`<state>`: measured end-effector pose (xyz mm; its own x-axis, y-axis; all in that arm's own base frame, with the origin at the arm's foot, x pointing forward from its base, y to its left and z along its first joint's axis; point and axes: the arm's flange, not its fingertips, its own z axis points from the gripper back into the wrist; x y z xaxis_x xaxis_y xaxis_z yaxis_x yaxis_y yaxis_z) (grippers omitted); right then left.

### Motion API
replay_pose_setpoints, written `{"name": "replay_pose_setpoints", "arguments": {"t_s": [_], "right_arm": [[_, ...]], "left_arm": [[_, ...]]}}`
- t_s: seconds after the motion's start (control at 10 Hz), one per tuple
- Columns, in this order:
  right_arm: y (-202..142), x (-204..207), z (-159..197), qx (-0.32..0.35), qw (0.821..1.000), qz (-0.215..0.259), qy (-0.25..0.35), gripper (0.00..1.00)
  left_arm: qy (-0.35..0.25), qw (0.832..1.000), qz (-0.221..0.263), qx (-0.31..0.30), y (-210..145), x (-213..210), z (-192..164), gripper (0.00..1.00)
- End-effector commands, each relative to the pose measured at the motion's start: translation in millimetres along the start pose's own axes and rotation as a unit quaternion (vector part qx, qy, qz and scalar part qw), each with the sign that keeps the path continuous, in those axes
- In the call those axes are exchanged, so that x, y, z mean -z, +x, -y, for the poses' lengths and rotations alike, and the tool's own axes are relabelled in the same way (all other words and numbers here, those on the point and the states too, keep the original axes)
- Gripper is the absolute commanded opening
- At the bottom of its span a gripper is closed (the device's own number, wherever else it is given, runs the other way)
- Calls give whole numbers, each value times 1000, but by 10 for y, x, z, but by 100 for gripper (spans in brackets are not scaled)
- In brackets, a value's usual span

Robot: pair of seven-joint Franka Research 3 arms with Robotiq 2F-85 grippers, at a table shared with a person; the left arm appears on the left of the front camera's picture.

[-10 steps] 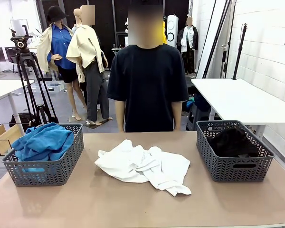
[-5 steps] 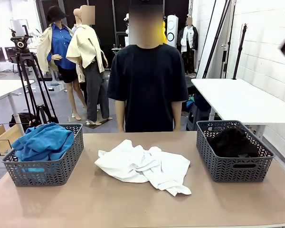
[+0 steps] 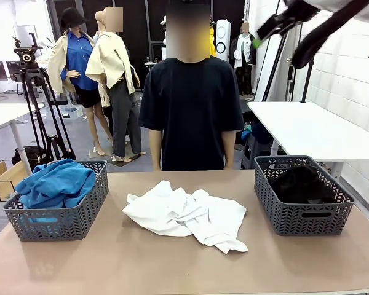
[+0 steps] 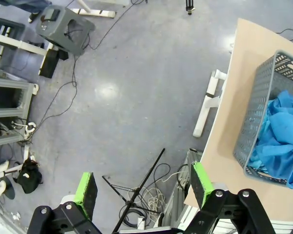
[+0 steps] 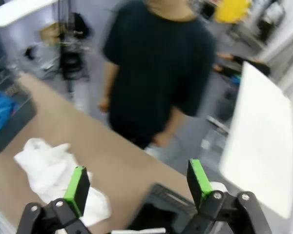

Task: Sort the tops and bottoms.
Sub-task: Lift clothes from the center of the table with your right hand.

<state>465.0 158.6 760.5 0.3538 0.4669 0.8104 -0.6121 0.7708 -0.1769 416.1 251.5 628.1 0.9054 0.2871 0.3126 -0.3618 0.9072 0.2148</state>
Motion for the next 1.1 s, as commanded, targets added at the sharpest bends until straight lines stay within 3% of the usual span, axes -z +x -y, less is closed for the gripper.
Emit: {"name": "replay_pose_setpoints", "arguments": {"t_s": [0.0,0.1,0.2,0.6,0.8,0.9,1.0], "right_arm": [[-167,285,-367,-50,991,-27,123,100],[-229,474,-718,-104,982,-59,150,100],[-321,657,-953,-133,977,-95,137,100],[-986,1384,-1670,-174,961,-181,116,100],[-1348,1696,-1759,-173,954,-212,121,100],[-1367,1633,-1646,-162,953,-227,116,100],[-1251,1616,-1751,-185,952,-204,135,100]], "left_arm": [[7,1000,0,2,-10,-5,-20,100],[7,1000,0,2,-10,-5,-20,100],[7,1000,0,2,-10,-5,-20,100],[7,1000,0,2,-10,-5,-20,100],[7,1000,0,2,-10,-5,-20,100],[7,1000,0,2,-10,-5,-20,100],[7,1000,0,2,-10,-5,-20,100]]}}
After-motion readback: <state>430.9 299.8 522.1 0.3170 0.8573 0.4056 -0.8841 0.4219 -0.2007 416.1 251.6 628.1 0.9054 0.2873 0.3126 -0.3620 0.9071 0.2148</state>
